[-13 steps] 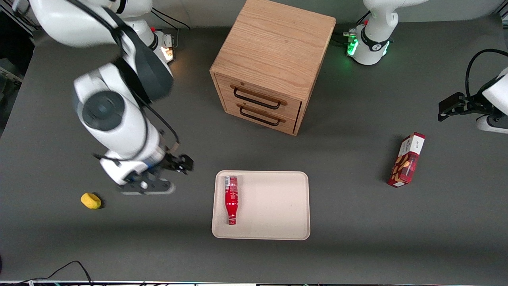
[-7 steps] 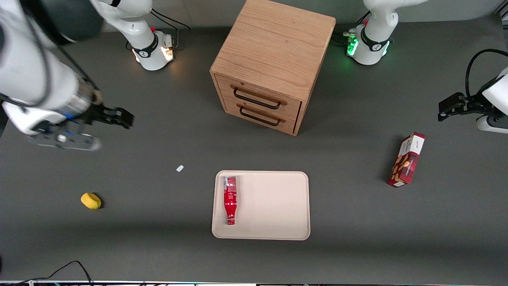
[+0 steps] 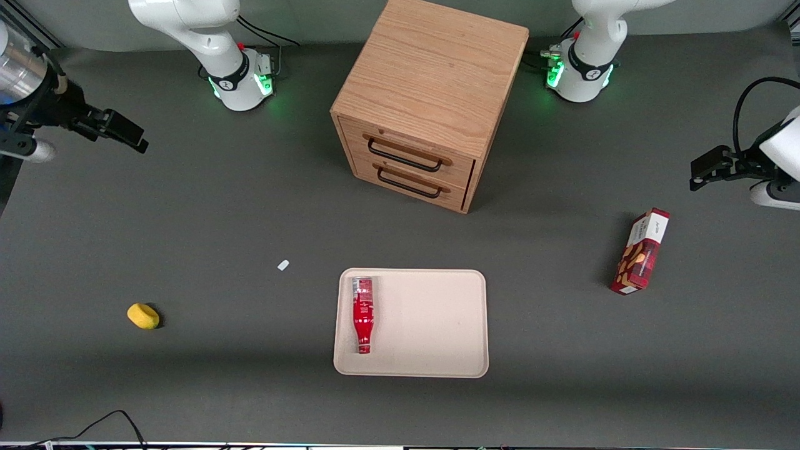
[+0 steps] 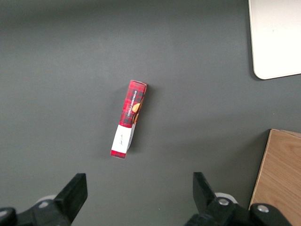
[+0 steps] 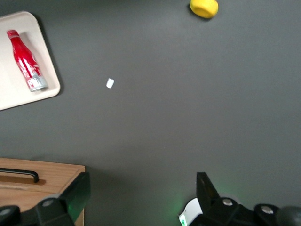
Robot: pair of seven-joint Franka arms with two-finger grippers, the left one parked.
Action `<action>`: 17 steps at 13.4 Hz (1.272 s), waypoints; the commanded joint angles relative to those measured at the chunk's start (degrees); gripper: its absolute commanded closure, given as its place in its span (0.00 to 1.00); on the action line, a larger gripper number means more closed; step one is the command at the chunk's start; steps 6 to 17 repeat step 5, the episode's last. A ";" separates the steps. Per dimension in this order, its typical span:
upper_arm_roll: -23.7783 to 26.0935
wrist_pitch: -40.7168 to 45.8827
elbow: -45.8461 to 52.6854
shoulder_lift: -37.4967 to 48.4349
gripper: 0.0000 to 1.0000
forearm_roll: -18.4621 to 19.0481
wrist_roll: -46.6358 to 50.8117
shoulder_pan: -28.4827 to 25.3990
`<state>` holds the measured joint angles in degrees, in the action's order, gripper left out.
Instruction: Place coke bottle on tray
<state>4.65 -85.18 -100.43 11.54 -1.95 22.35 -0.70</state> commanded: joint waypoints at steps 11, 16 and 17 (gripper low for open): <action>-1.04 0.35 1.35 -0.53 0.00 -1.39 -0.81 -0.70; -1.04 0.35 1.35 -0.53 0.00 -1.39 -0.81 -0.70; -1.04 0.35 1.35 -0.53 0.00 -1.39 -0.81 -0.70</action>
